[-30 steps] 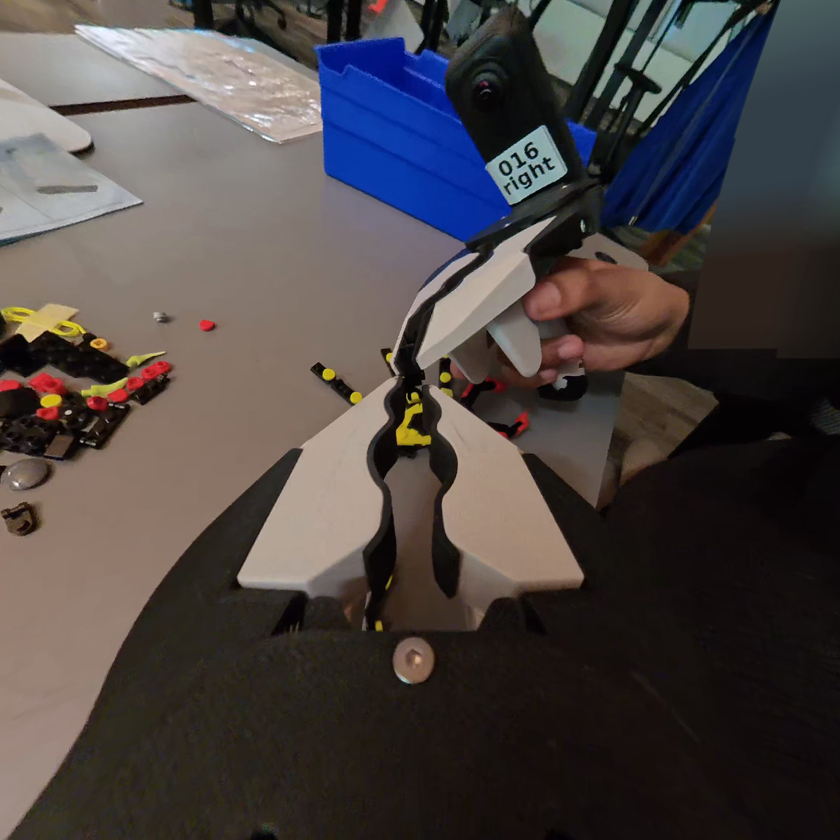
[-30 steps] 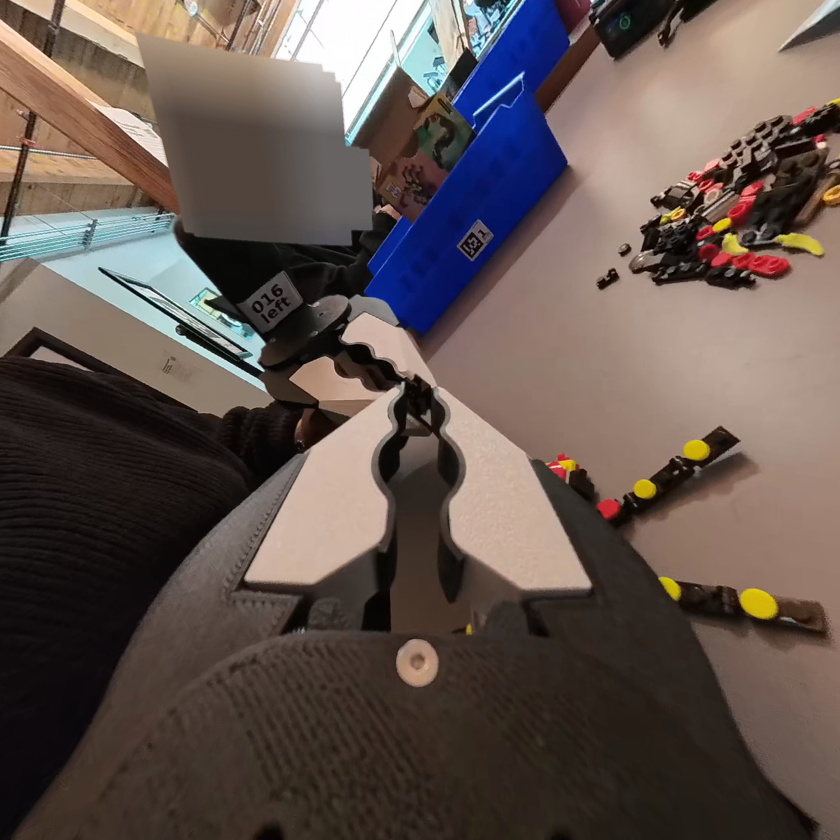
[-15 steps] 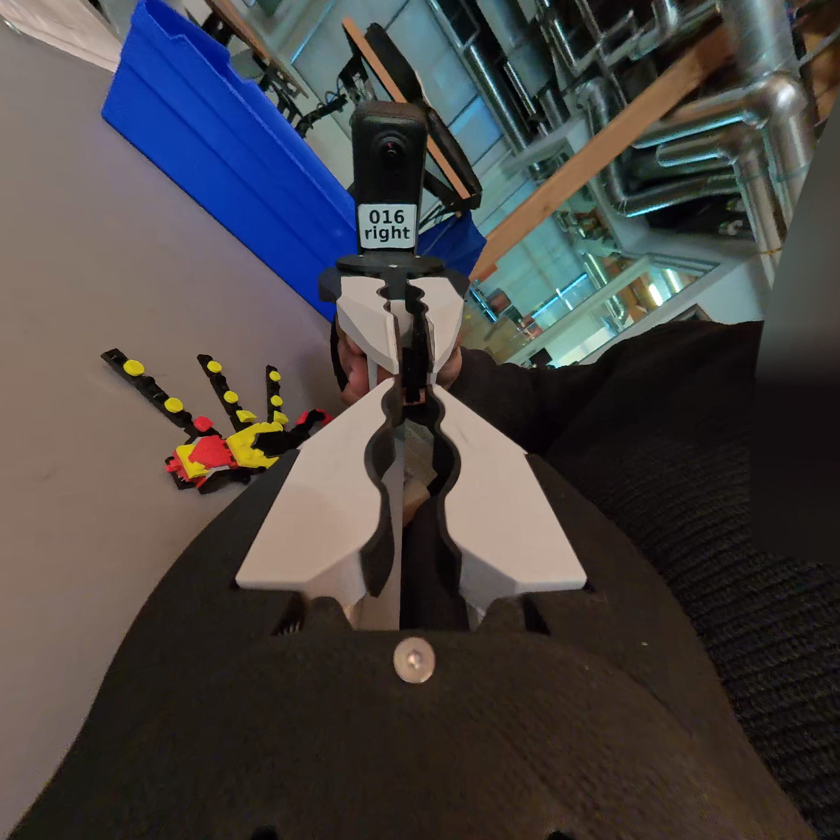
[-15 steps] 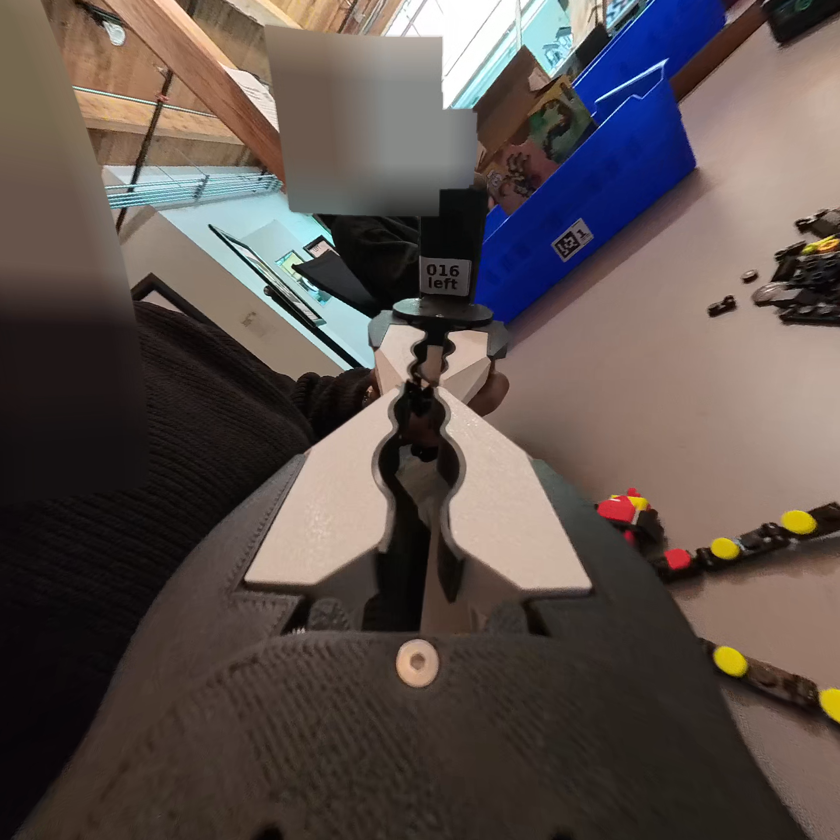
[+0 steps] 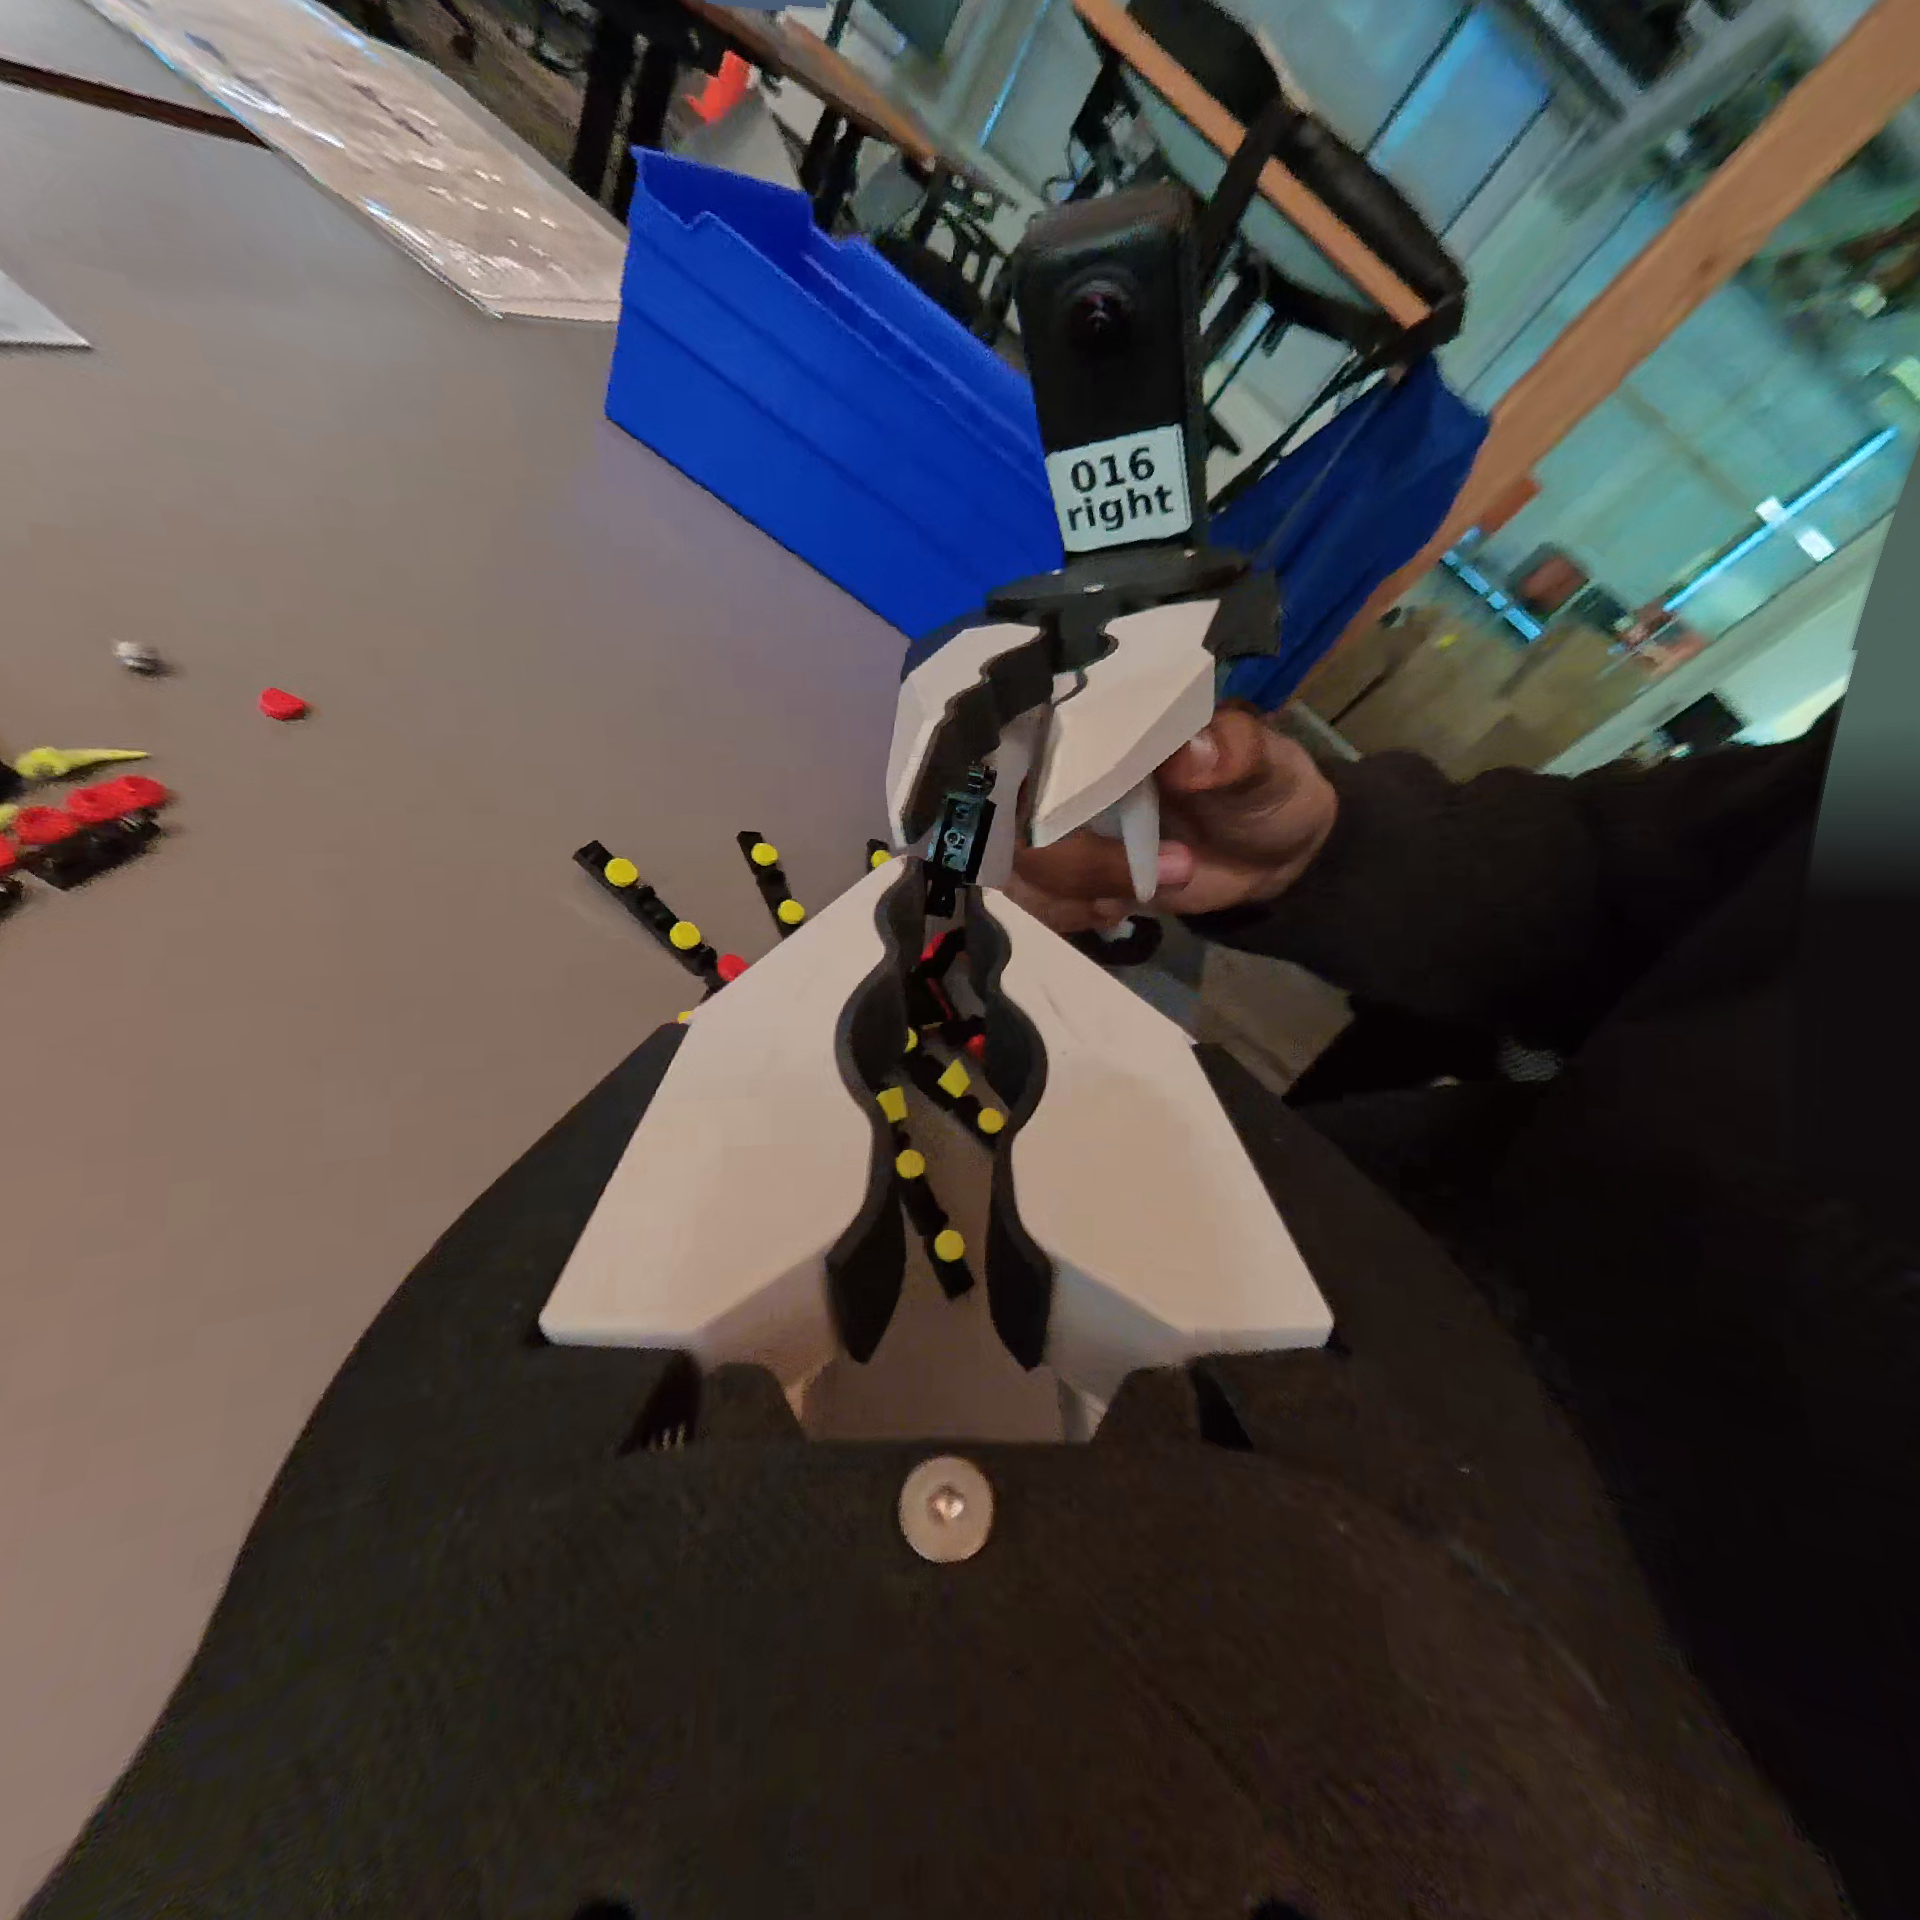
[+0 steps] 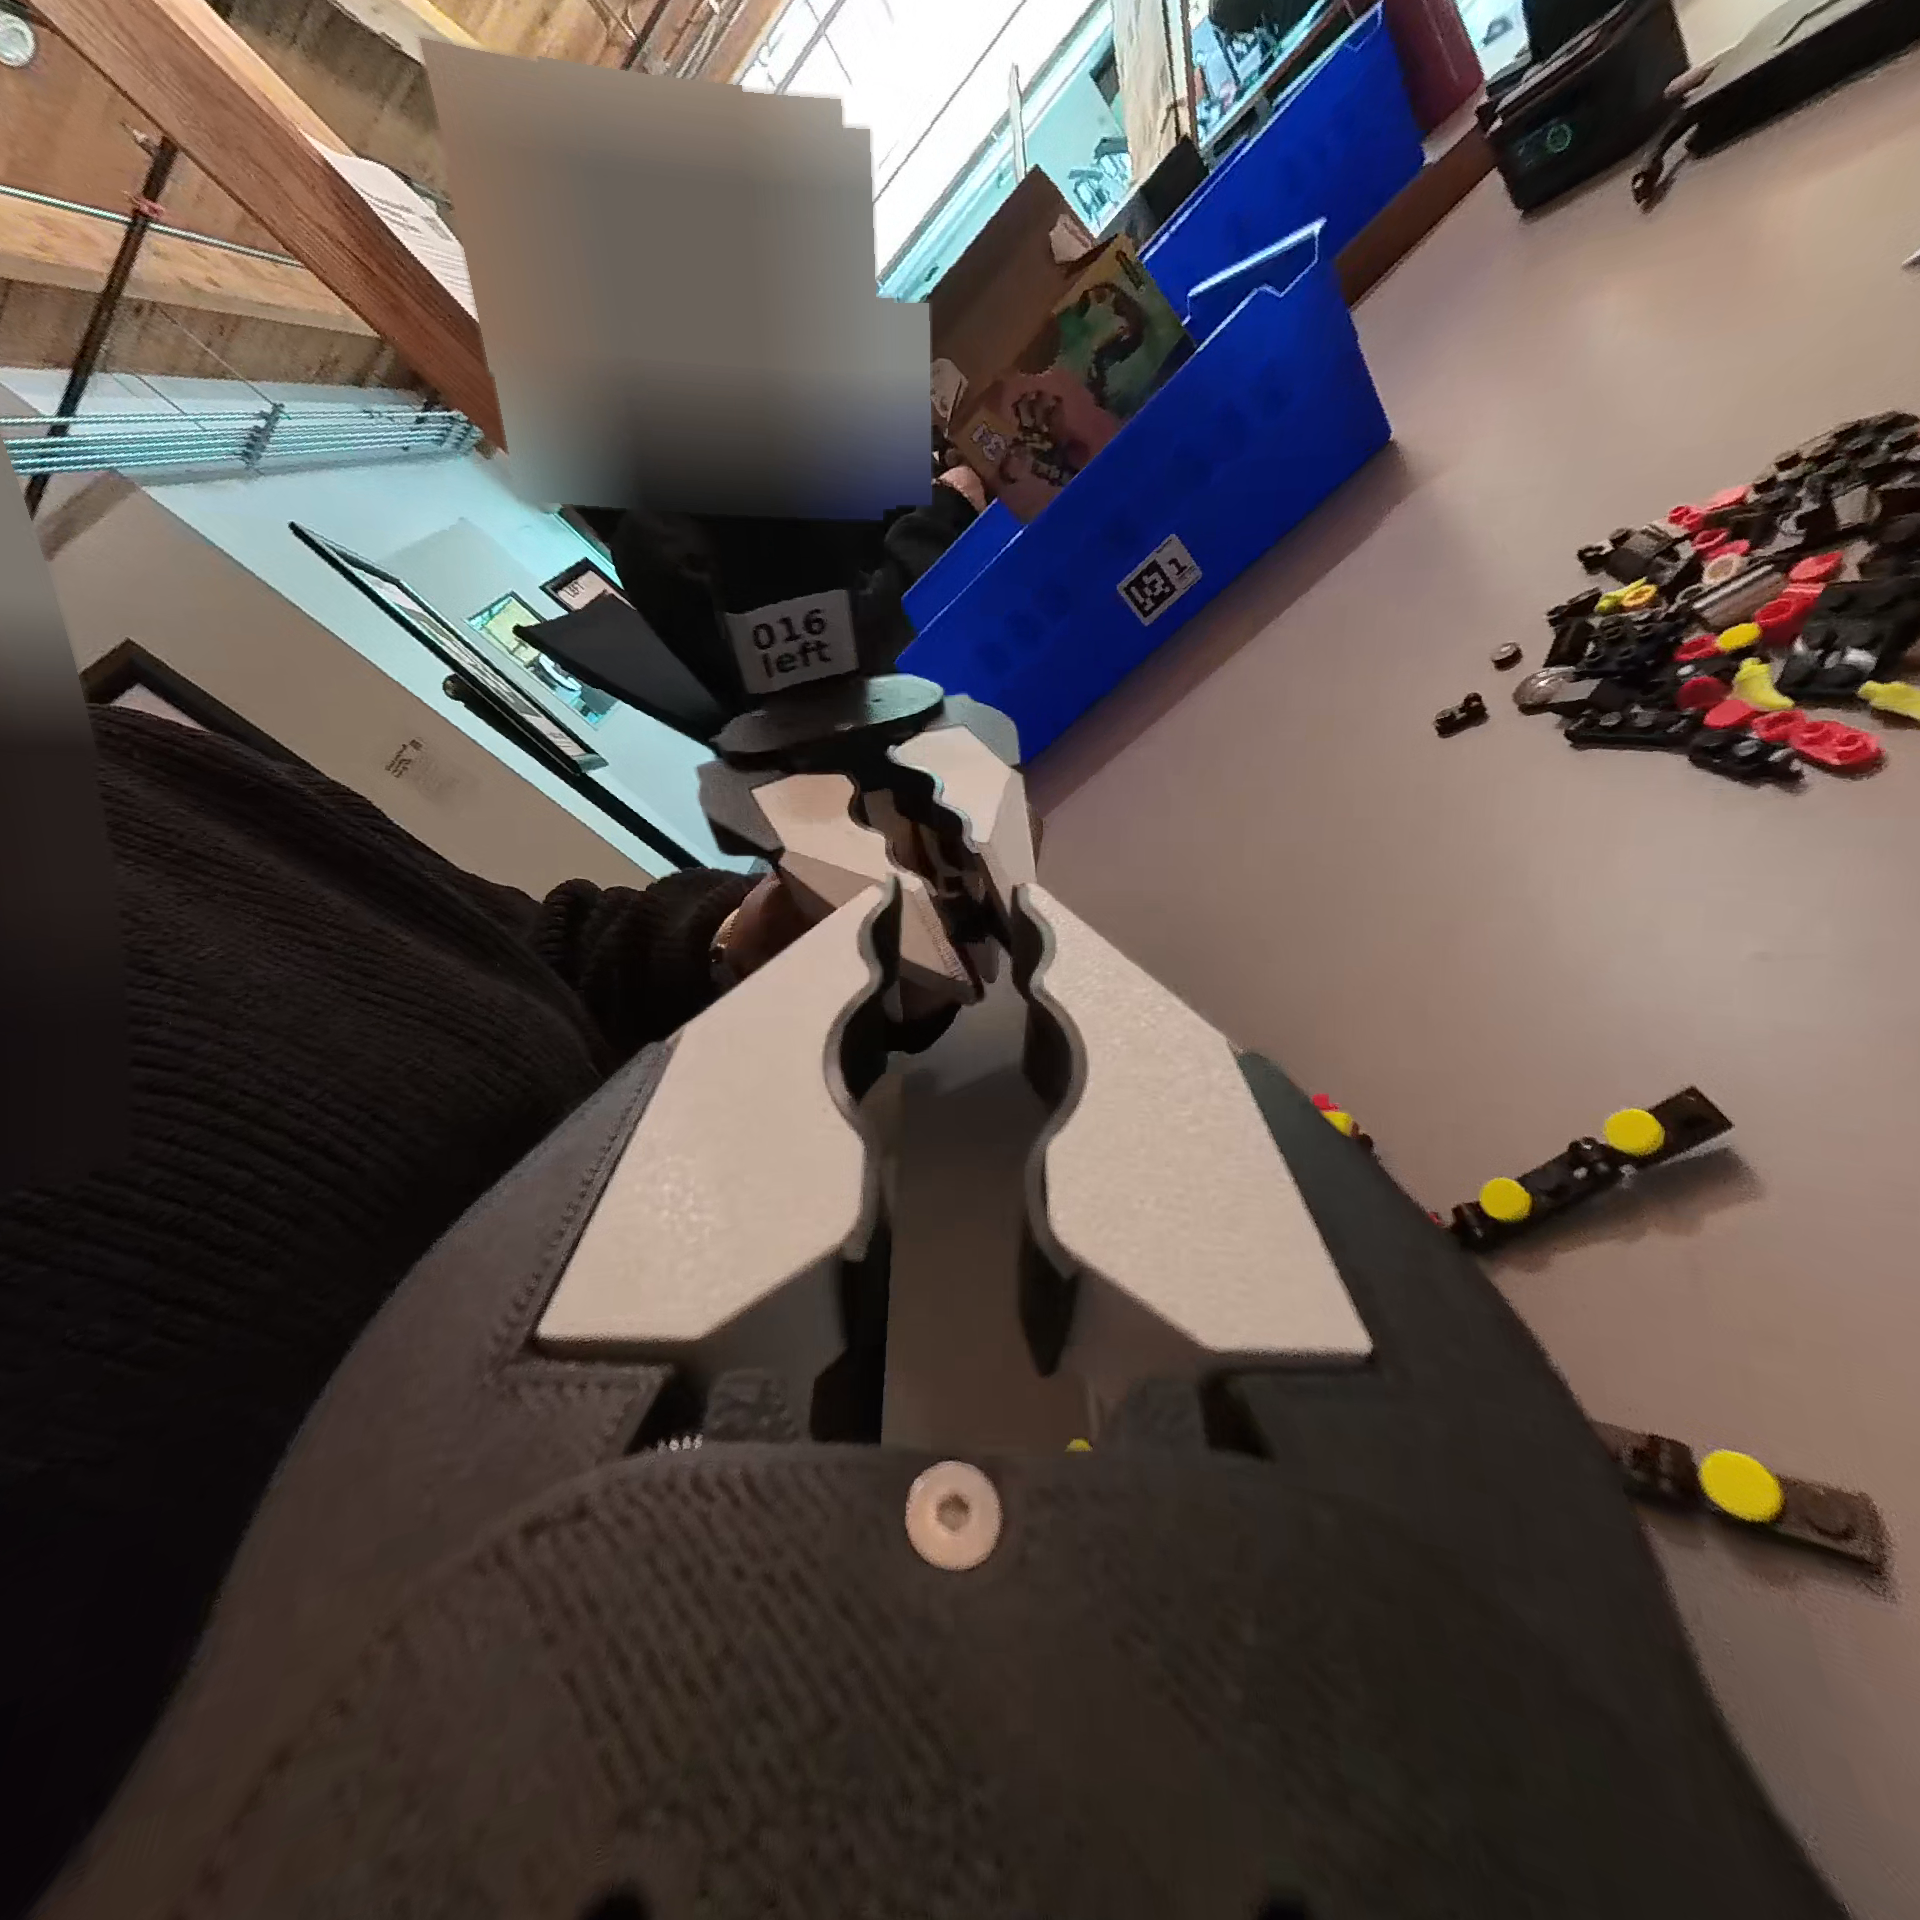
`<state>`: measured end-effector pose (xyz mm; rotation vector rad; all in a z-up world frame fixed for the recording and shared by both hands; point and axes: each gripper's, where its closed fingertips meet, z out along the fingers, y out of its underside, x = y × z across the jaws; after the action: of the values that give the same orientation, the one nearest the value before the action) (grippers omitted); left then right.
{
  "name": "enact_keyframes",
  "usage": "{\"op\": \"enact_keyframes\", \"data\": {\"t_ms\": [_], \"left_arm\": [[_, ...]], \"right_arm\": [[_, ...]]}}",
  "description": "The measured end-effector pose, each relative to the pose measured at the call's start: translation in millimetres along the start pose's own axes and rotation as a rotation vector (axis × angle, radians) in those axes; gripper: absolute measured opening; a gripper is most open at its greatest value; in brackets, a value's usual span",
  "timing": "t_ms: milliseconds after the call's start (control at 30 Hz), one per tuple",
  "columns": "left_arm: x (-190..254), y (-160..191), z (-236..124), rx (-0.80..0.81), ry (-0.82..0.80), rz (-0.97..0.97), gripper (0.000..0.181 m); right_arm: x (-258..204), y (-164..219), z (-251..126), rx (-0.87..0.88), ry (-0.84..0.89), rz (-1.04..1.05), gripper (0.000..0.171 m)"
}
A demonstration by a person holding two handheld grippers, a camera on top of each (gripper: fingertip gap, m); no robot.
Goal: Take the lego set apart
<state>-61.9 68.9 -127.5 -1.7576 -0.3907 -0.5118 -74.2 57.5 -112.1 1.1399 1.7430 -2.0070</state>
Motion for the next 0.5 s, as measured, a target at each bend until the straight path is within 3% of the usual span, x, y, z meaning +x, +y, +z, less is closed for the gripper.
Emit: {"op": "enact_keyframes", "data": {"t_ms": [67,500], "left_arm": [[-0.4,2.0,1.4,-0.016,-0.038,0.053,0.004],[1.6,2.6,-0.5,-0.049,-0.082,0.17,0.0]], "right_arm": [[2.1,2.8,0.0,-0.016,0.012,0.001,0.008],[-3.3,8.3,-2.3,-0.121,0.071,-0.224,0.01]]}}
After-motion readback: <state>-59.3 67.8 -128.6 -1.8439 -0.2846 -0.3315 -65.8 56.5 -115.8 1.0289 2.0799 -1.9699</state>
